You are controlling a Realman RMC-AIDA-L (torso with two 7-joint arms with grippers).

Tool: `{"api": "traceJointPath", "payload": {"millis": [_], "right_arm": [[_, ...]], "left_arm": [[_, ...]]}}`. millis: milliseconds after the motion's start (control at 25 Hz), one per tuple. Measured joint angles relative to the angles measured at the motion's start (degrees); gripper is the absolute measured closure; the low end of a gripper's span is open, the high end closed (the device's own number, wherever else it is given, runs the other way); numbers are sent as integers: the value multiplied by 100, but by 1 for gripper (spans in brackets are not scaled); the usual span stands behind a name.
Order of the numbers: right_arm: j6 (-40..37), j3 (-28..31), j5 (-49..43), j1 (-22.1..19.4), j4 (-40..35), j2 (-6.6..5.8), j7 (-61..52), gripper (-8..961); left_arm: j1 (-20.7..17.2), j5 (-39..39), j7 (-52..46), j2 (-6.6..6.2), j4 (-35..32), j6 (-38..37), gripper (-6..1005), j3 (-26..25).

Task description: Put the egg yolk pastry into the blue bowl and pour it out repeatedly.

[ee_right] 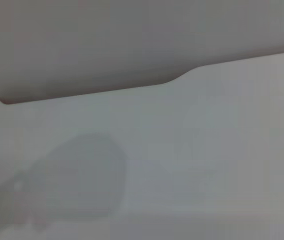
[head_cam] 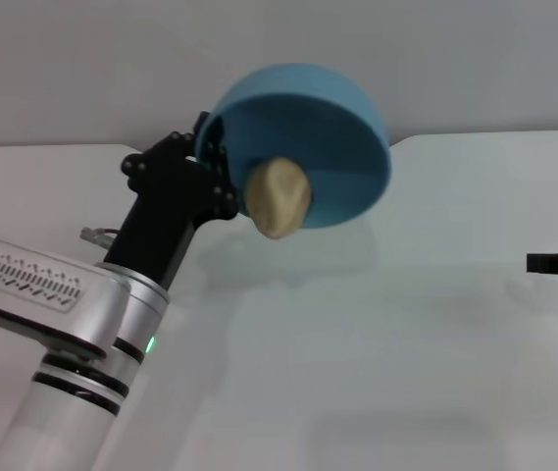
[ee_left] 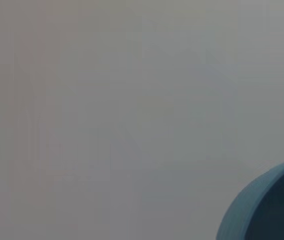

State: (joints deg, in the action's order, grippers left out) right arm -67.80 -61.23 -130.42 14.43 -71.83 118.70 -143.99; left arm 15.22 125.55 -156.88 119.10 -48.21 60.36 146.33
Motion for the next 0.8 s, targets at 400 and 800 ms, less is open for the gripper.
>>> {"api": "traceJointPath", "payload": {"millis": [400, 800], "right_arm": [[-35, 20, 16, 64, 99, 7, -29, 549], [-54, -7, 446, 13, 116, -4, -2, 549]], "left_arm": [[328, -405, 0, -1, 281, 532, 992, 393], [527, -418, -3, -1, 373, 775, 992, 472]]}}
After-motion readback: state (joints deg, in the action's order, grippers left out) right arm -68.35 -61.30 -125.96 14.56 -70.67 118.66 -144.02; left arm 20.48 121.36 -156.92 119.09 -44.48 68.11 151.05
